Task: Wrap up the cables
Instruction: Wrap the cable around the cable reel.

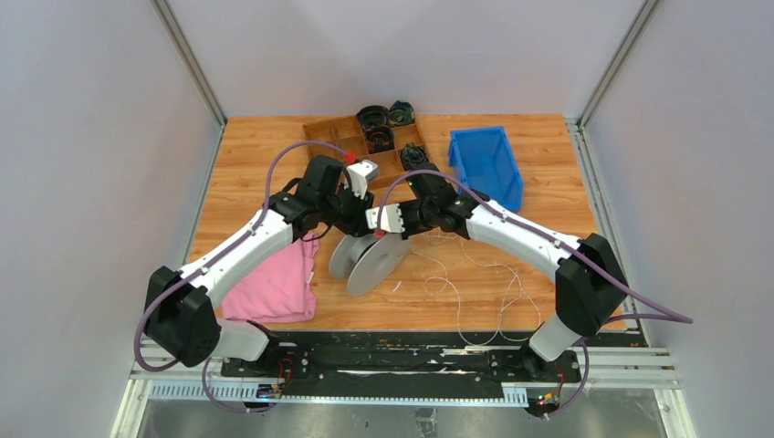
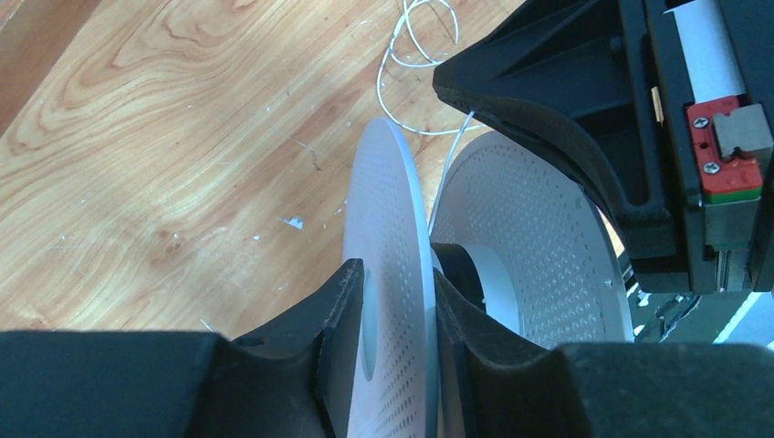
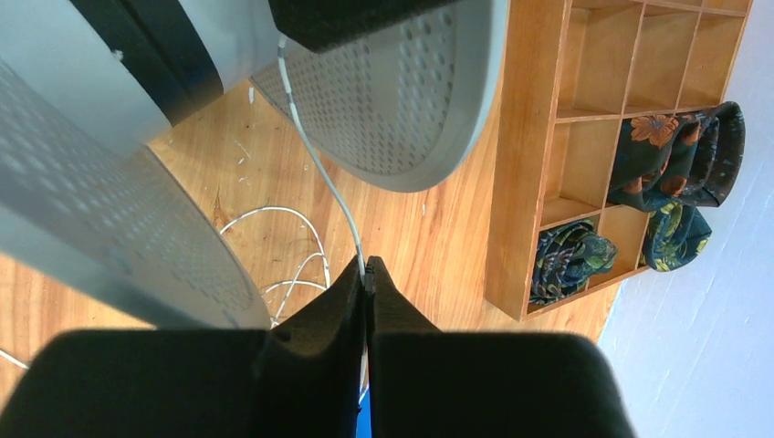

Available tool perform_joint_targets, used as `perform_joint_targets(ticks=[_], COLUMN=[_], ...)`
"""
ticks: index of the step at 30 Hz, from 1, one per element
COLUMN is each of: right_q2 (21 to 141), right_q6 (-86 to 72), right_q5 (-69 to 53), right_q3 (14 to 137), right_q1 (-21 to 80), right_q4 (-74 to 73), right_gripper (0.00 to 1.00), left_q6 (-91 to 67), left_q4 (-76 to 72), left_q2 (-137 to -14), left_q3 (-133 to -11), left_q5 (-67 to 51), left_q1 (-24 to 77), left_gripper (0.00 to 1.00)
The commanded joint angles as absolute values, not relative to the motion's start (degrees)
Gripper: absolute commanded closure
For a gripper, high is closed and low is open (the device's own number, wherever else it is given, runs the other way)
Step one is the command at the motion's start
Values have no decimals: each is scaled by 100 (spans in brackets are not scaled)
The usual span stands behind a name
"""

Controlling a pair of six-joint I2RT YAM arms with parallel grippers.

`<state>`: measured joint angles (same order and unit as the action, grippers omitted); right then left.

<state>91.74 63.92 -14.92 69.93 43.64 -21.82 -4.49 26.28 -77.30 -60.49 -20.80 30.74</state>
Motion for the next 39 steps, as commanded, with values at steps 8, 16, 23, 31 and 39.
perform_joint_targets(ticks=[8,16,23,31,39], right_q2=[9349,9404,9407,9507,9839], right_q6=[6225,6086,5758,4949,4287], right_q5=[-1451,-1363,-1125,-1211,-1278], right_q3=[7239,7339,7380,7606,8049], right_q1=[4491,4489,4451,3992,3492], right_q4=[-2016,-2024,-2029,-2069,-2379], right_gripper=[99,99,95,74,62], left_q6=[-425,-565,-756,-866,-414], left_q4=[2607,2699,3005,3349,3841], left_q2=[-7840,-7889,-7874,-7813,-8129], left_q3=[-6329,-6492,-6865,-7322,-8242], left_q5=[-2036,-1918,-1472,-793,37], left_q1=[3331,3441,3454,3454,3467], left_gripper=[81,100,100,100,100])
